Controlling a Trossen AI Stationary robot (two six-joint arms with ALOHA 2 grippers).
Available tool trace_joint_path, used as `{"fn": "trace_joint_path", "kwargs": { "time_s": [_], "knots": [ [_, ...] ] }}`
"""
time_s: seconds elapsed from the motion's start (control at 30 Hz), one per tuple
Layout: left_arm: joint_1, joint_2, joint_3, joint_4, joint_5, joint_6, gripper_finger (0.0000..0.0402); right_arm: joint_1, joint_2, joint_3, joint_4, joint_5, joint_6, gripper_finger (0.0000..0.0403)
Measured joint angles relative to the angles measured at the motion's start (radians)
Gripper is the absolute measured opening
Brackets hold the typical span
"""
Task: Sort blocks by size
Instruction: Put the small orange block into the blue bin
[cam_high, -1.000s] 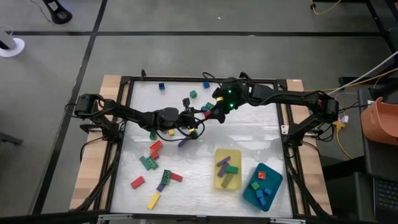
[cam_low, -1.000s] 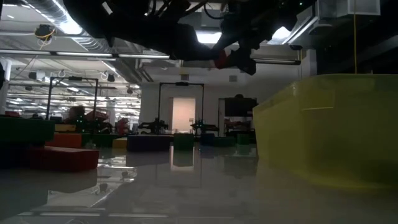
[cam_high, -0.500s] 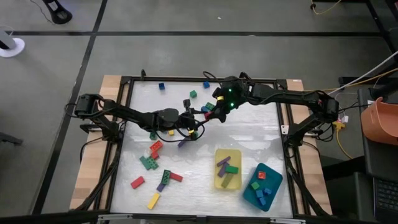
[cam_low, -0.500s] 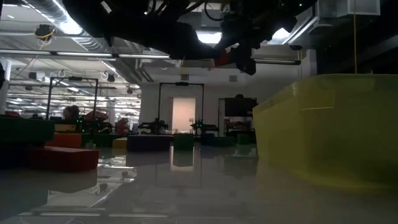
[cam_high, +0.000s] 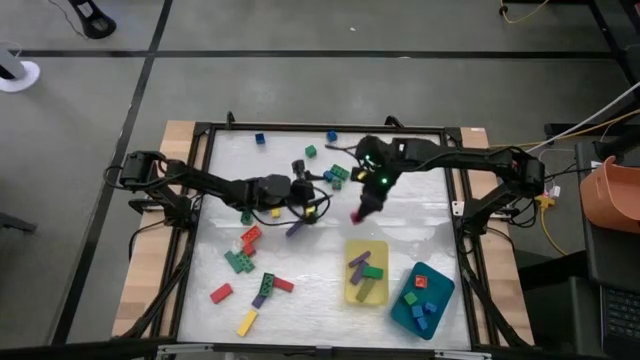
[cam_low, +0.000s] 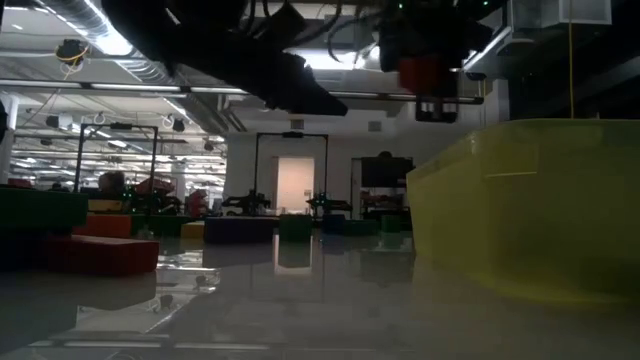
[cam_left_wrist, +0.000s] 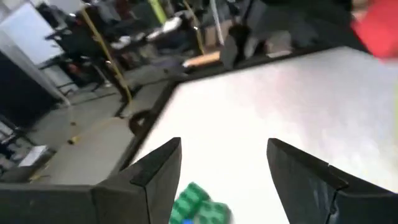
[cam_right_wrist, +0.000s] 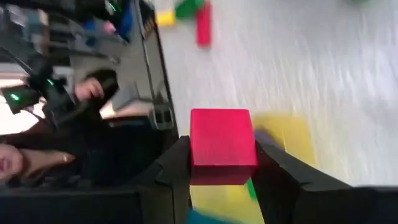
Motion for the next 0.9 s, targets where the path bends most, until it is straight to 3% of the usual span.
{"fn": "trace_joint_path", "kwargs": {
  "time_s": [0.17,0.37,0.57,0.9],
  "knots": [
    [0.000,0.000,0.000,-0.056,0.014,-0.044,0.0223,0.104,0.001,0.000,-0.245,0.015,-0.105,0.0136],
    [0.004,0.000,0.000,-0.072,0.018,-0.071,0.0223,0.310,0.001,0.000,-0.479,0.150,-0.158,0.0138],
    [0.010,0.000,0.000,-0.075,0.015,-0.113,0.0223,0.561,0.001,0.000,-0.489,0.226,-0.021,0.0139],
    [0.026,0.000,0.000,-0.049,0.020,-0.194,0.0224,0.901,0.001,0.000,-0.453,0.576,0.082,0.0155]
  ]
}}
